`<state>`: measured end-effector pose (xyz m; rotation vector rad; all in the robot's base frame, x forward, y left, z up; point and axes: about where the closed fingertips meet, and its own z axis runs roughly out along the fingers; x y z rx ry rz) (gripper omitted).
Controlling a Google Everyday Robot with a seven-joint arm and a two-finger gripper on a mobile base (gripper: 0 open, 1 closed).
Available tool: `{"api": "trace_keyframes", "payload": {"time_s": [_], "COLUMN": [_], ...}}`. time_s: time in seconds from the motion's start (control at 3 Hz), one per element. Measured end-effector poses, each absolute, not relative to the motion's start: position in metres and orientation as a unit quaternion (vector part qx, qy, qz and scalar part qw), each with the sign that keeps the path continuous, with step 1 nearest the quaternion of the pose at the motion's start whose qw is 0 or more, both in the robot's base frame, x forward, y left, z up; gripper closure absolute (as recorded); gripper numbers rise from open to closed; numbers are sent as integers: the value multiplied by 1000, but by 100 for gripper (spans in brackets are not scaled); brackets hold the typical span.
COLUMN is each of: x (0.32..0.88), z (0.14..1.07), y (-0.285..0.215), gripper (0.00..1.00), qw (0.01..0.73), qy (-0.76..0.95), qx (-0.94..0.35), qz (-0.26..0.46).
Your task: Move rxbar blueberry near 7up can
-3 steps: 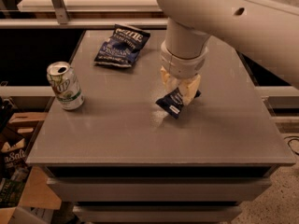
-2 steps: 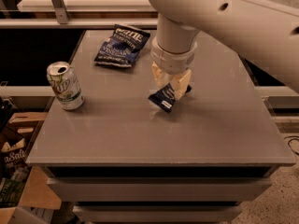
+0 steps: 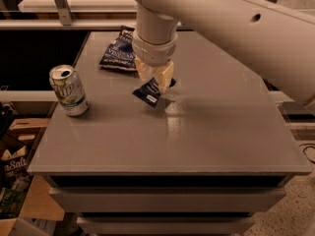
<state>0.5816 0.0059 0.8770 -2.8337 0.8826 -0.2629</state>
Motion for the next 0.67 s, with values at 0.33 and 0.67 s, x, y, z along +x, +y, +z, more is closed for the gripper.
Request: {"api": "trace_keyframes", "payload": {"time_s": [0.33,0.67], "x": [589,592], "z": [884,887], "y": [42,68], "gripper": [100,100], "qw": [103,119], "qy": [268,248], "qx": [-954,-958], "qz": [-88,-84]}}
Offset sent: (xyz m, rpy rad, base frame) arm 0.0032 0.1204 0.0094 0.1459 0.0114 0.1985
